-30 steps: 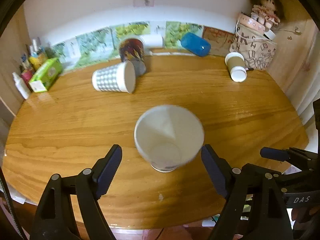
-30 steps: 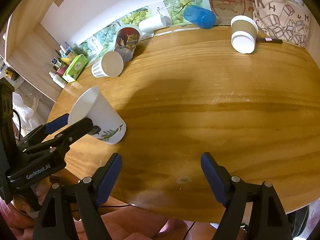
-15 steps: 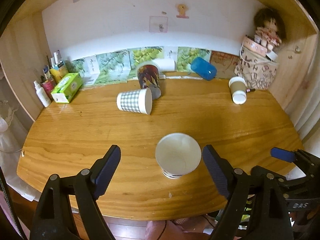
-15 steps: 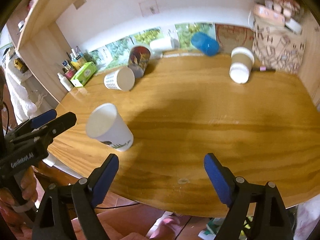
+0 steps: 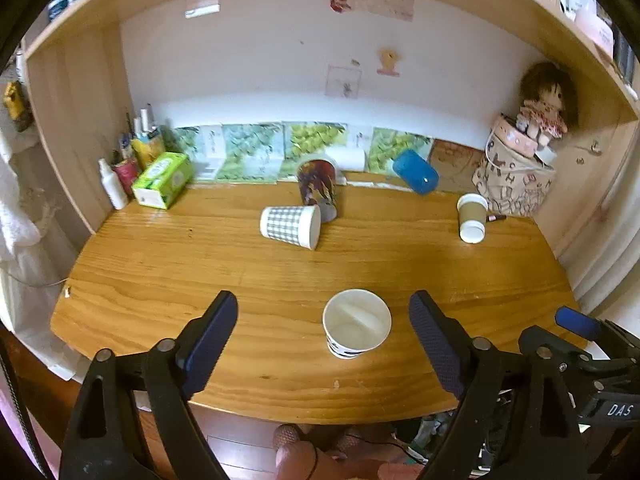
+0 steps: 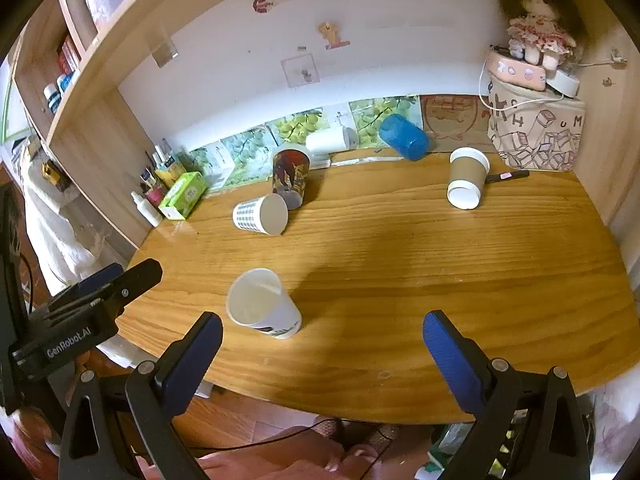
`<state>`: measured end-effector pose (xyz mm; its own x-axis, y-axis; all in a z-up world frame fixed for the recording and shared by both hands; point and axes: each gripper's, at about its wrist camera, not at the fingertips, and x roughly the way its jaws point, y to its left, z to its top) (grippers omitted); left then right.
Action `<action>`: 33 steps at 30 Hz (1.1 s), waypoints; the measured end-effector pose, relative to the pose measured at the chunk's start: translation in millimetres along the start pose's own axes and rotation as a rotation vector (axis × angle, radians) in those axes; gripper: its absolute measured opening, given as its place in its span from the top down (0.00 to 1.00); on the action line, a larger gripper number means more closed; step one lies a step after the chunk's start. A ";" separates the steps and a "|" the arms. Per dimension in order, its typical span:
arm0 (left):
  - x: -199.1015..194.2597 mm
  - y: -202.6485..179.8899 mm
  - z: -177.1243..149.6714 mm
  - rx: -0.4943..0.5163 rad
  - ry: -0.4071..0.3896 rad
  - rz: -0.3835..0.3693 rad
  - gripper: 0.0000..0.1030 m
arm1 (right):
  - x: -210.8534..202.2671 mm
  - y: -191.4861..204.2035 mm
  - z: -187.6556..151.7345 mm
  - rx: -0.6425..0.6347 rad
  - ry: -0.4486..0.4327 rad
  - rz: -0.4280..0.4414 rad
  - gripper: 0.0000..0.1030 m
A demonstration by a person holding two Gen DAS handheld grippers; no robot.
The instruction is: Flip cup upright
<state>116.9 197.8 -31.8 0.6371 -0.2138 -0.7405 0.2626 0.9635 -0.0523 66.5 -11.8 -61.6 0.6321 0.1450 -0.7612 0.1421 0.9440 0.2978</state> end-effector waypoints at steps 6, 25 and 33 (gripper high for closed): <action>-15.7 8.5 3.4 -0.100 0.019 -0.014 0.05 | -32.7 15.4 0.9 0.027 -0.029 0.013 0.00; -38.6 -21.7 1.9 -0.026 -0.138 0.130 0.04 | -67.8 7.0 -1.9 0.051 -0.283 -0.041 0.00; -42.9 -24.3 5.1 -0.026 -0.182 0.164 0.04 | -63.0 10.2 2.2 0.016 -0.278 -0.011 0.00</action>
<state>86.9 182.8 4.6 0.7901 -0.0777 -0.6081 0.1277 0.9910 0.0393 29.8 -11.9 -9.4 0.8149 0.0459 -0.5778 0.1608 0.9398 0.3015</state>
